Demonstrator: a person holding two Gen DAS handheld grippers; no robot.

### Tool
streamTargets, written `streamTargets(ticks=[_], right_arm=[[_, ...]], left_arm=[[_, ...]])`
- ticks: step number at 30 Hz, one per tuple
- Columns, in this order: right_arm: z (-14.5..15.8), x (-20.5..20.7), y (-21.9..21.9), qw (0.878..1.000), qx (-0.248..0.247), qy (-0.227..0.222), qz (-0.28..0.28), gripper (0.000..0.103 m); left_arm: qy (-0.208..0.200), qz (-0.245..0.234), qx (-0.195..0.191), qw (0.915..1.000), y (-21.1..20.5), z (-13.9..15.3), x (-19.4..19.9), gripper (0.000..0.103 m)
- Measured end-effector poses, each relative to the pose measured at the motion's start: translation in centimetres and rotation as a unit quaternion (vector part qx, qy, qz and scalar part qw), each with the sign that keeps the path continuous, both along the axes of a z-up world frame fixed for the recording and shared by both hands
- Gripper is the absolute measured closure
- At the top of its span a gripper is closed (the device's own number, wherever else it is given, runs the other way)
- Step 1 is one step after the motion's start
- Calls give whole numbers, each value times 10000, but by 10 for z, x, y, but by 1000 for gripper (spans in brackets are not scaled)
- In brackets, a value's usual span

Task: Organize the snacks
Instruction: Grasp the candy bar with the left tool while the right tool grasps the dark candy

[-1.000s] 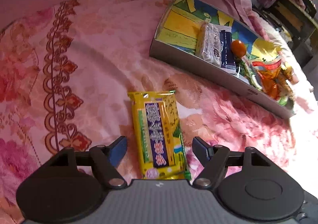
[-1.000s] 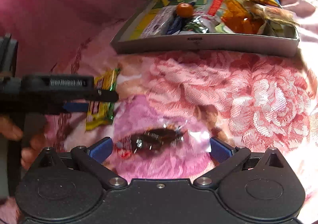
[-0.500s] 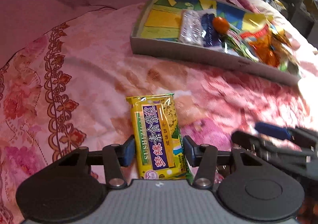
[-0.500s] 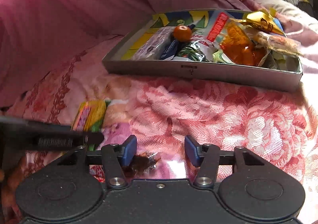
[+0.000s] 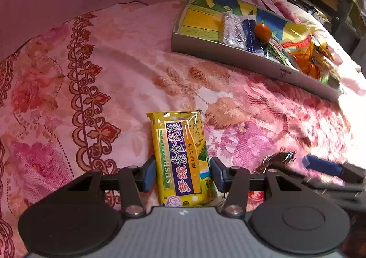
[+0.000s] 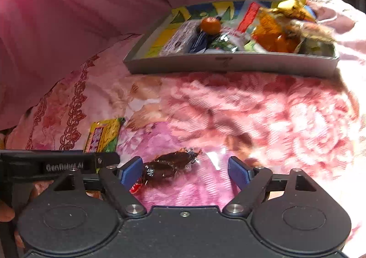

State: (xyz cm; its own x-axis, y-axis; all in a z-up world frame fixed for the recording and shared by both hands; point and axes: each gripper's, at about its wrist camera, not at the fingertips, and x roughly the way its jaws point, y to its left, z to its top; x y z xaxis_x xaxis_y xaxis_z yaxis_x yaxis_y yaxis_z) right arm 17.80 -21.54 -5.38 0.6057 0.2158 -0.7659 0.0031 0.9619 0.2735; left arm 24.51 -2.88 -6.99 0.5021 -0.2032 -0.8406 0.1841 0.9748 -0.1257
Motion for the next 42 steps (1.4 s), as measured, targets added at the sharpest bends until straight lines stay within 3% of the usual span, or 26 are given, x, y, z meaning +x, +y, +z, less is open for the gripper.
streamTargets(ticks=[4, 11, 18, 24, 27, 35, 40, 42], right_arm=[[-3, -1, 17, 9971, -521, -271, 490, 21], [-8, 14, 10, 9923, -402, -634, 985, 24], [-2, 13, 4, 9970, -15, -404, 659, 21], [-1, 6, -12, 9946, 974, 112, 338, 20], [-5, 9, -15, 9918, 1235, 209, 243, 21], [-21, 22, -24, 9768, 2133, 170, 76, 48], [-36, 29, -34, 9519, 3041, 368, -4, 71], [-42, 33, -31, 9405, 3360, 487, 99, 71]], left_arm=[[-19, 40, 6, 10000, 0, -1, 3, 50], [-5, 185, -77, 9998, 7, 0, 0, 50], [-29, 296, 16, 9996, 19, 3, -5, 51], [-36, 249, -9, 9997, 22, 0, -5, 51], [-54, 229, -6, 9997, 21, -1, -5, 51], [-89, 206, 8, 9997, 21, -2, -6, 51], [-112, 186, 74, 9997, 19, -2, -7, 51], [-126, 172, 104, 9997, 18, -2, -7, 51]])
